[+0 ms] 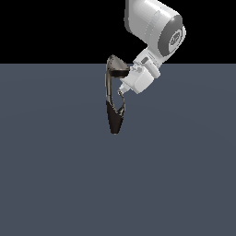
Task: Turn on the faucet by rotating a designated handle.
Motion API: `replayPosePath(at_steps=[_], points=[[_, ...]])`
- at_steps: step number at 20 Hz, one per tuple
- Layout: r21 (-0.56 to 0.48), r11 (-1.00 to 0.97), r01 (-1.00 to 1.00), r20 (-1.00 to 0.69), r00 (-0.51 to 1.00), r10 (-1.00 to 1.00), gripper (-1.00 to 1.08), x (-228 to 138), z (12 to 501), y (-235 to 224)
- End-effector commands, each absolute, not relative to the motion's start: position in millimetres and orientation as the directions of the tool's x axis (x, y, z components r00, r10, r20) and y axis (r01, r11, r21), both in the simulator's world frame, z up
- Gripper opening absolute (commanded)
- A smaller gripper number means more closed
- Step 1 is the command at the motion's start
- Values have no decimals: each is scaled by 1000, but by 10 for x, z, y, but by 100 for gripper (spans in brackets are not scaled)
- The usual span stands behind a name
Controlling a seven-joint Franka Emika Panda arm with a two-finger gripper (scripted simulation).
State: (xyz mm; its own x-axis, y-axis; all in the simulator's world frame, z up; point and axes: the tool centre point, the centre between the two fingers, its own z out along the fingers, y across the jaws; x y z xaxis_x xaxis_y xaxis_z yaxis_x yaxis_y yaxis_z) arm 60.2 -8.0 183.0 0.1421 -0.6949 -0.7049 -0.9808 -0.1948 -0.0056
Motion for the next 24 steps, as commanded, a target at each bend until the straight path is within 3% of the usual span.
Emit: replayPosePath(at_steps=[1, 7, 21, 24], points=[[-3, -198, -980, -707, 142, -693, -100, 514, 1860, -68], [-8, -189, -982, -703, 140, -698, -100, 465, 1855, -106], [-3, -198, -980, -707, 142, -693, -100, -20, 1735, -304], [-23, -205, -979, -704, 161, -692, -100, 62, 1776, -275]])
